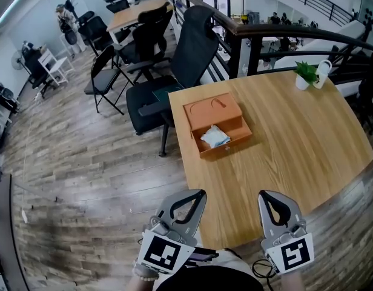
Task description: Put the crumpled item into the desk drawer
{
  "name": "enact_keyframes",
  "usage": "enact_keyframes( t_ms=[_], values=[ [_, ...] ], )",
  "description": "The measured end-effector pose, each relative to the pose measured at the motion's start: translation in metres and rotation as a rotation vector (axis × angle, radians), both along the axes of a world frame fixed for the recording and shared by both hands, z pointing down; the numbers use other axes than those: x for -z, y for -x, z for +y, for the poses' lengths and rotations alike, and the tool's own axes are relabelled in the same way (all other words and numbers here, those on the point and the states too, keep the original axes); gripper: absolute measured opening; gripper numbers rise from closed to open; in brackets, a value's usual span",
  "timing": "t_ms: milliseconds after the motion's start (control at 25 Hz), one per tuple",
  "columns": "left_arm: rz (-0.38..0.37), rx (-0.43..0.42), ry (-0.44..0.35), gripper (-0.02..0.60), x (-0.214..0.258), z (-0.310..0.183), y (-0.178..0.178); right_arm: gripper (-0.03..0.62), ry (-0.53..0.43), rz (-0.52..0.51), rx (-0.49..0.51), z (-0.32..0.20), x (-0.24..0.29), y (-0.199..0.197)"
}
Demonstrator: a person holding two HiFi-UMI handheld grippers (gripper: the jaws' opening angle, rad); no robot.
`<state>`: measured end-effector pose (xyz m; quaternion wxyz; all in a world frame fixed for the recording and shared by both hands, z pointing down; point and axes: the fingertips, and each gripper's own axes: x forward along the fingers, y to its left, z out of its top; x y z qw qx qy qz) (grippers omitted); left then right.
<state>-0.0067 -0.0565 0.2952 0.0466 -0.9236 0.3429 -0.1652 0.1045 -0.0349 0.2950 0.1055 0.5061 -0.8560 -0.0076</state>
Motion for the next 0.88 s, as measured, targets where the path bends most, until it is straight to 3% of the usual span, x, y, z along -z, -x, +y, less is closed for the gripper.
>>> enact_keyframes(
  t_ms=[880],
  values=[
    [0.021,0.017,0.013,0.0,-0.001,-0.009,0.007,-0.006,0.026,0.012,0.002,-0.013,-0.007,0.008]
  ],
)
